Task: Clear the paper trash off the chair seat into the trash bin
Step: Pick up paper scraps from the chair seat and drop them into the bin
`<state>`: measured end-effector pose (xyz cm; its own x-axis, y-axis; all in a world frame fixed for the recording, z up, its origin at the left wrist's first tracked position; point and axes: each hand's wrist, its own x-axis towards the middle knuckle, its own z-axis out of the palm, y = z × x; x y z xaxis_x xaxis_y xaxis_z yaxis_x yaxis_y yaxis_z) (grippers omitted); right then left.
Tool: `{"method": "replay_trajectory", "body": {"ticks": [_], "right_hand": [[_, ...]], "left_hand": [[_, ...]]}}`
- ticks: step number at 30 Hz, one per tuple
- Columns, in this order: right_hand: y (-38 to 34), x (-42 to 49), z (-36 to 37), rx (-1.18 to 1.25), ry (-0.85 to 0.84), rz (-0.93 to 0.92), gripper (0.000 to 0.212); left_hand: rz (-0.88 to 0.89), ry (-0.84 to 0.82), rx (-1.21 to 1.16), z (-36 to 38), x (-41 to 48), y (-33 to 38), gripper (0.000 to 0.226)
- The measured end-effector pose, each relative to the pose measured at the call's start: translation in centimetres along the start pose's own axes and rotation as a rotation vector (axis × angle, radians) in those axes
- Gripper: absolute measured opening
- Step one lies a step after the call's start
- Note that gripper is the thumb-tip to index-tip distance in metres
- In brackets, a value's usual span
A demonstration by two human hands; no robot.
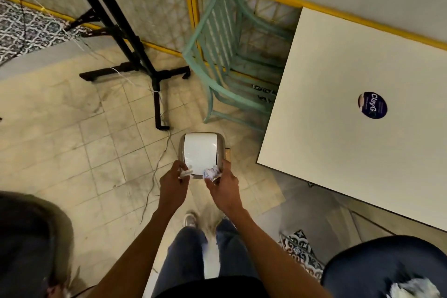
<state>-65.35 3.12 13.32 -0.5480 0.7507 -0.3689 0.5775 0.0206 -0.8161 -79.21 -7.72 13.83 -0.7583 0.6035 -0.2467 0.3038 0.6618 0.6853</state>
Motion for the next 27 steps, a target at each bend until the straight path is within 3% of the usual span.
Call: {"method": "replay_trajectory", "body": {"ticks": [5,14,22,27], "right_hand": [[0.7,3.2,4.0,-0.058,-0.029,0.182,0.047],[2.1,8.3,9.4,-0.109,0.014,0.362,0.044],[1.4,9.9,11.2,-0.048,0.106,0.374,0.044],[3.0,10.2,12.8,-0.153,0.074,0.344,0.065]], "left_hand": [[-0.071,-0.085,0.029,0.0,3.2,-1.3,0.007],[-0.008,-0.239,0.134,-0.5,8.2,-4.9,0.011],[-0.016,-0.344,0.154,0.6,9.9,-6.6,0.016],[0.014,-0.405,0.103,3.1,9.7,-6.5,0.02]]}}
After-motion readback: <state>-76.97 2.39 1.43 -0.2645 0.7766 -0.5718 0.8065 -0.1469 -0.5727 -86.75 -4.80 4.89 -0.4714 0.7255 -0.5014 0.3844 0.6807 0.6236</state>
